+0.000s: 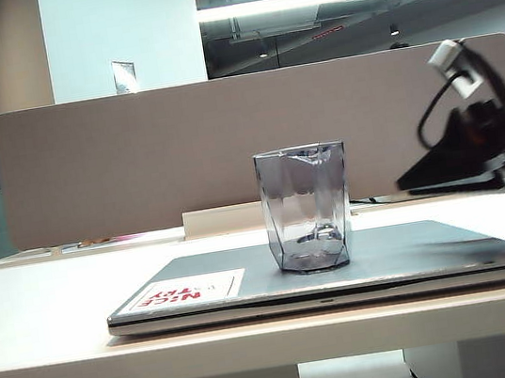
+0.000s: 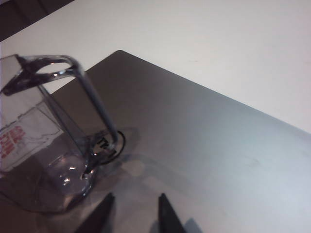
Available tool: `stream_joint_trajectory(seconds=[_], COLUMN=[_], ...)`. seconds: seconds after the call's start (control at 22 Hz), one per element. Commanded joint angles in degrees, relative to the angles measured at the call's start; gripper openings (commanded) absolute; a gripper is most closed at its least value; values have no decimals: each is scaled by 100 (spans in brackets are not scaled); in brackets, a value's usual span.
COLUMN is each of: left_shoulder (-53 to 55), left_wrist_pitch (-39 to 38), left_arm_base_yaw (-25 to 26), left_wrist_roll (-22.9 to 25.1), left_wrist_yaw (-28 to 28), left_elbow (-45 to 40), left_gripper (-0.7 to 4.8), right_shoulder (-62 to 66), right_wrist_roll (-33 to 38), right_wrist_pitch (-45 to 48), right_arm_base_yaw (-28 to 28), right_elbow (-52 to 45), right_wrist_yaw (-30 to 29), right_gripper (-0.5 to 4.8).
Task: Pick up the water cup and place it on the side of the laptop away from you.
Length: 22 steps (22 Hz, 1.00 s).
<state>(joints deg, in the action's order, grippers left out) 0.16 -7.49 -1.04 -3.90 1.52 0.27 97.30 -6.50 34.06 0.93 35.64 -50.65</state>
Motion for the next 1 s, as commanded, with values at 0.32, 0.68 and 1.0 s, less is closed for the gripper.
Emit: stream_joint_trajectory(seconds=[0.32,0.68,1.0], left_shoulder=[7,7,7], left_wrist_pitch=[70,70,70], left_arm_base_yaw=[-4,-4,-4], left_wrist_roll=[4,7,9], left_wrist_yaw=[22,20,0], left_elbow=[17,17,17], left_gripper=[-5,-5,-5], right_shoulder=[614,979,1156], right_wrist_roll=[50,94,87], right_wrist_pitch=[811,671,739], right_arm_base_yaw=[774,994,1169], right_elbow=[428,817,964], right_wrist_yaw=[323,448,516], right_gripper=[171,147,144])
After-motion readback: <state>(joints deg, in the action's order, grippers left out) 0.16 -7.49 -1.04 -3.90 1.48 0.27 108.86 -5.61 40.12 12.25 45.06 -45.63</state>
